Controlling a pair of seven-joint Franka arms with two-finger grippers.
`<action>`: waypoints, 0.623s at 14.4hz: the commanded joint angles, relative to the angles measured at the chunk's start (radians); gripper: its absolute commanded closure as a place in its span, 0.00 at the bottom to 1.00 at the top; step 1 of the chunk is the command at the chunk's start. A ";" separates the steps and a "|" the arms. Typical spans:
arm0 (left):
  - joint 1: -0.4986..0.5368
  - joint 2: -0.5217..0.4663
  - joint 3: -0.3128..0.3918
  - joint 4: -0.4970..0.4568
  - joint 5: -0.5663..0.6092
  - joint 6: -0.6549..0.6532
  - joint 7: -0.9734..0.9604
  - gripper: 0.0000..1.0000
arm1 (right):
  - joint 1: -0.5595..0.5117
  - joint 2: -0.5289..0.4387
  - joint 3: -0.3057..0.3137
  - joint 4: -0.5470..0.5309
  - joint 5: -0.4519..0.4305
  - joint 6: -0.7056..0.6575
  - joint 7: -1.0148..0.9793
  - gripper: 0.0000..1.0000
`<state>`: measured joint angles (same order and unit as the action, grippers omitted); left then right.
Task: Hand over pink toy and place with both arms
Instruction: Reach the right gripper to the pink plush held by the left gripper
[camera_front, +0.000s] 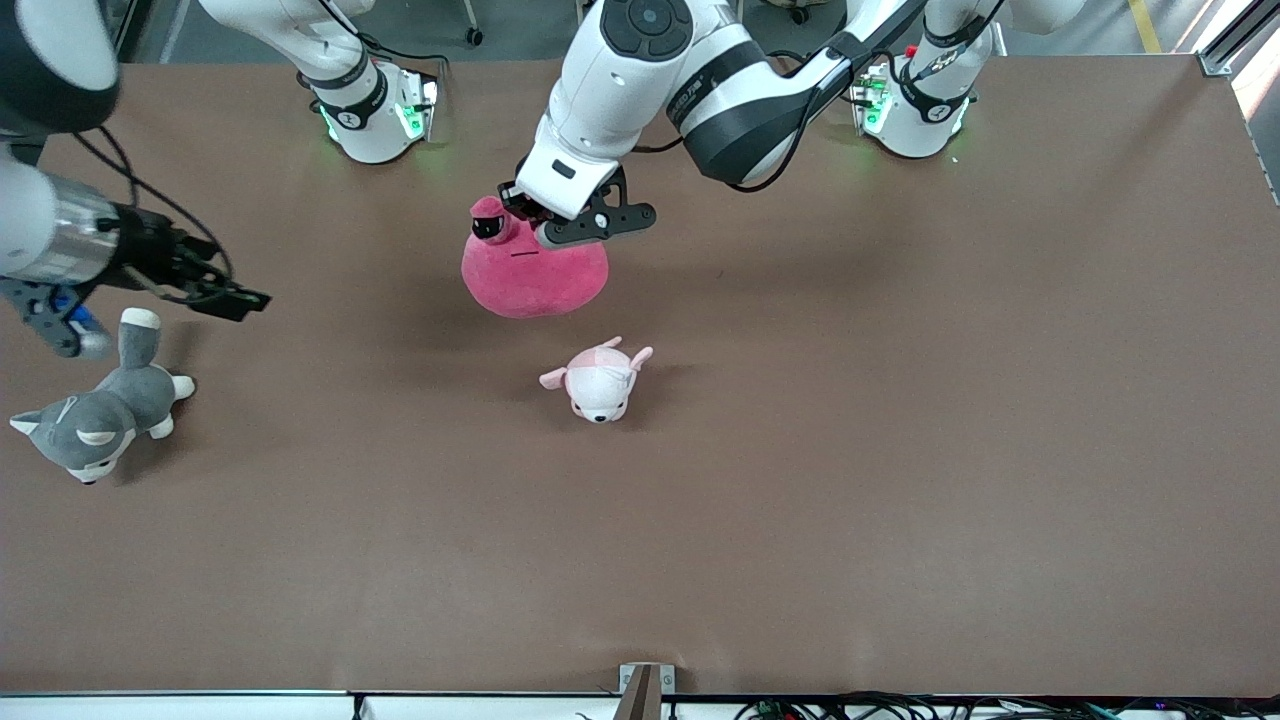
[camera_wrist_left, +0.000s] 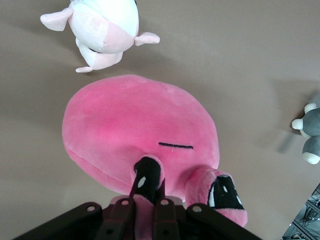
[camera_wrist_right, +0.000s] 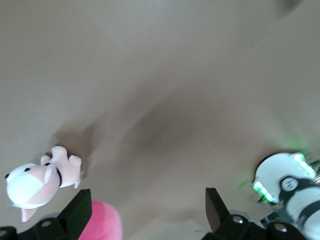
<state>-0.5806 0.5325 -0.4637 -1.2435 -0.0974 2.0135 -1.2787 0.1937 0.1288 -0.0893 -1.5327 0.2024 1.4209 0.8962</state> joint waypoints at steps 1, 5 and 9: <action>-0.013 0.011 0.013 0.030 -0.004 -0.001 -0.011 1.00 | 0.090 -0.050 -0.006 -0.087 0.022 0.076 0.171 0.00; -0.013 0.012 0.013 0.030 -0.004 0.005 -0.036 1.00 | 0.190 -0.049 -0.007 -0.106 0.084 0.133 0.346 0.00; -0.013 0.012 0.013 0.029 -0.004 0.005 -0.036 1.00 | 0.272 -0.049 -0.007 -0.118 0.109 0.177 0.464 0.00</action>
<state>-0.5804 0.5336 -0.4588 -1.2418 -0.0974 2.0140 -1.2996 0.4225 0.1205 -0.0866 -1.5960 0.2918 1.5610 1.2921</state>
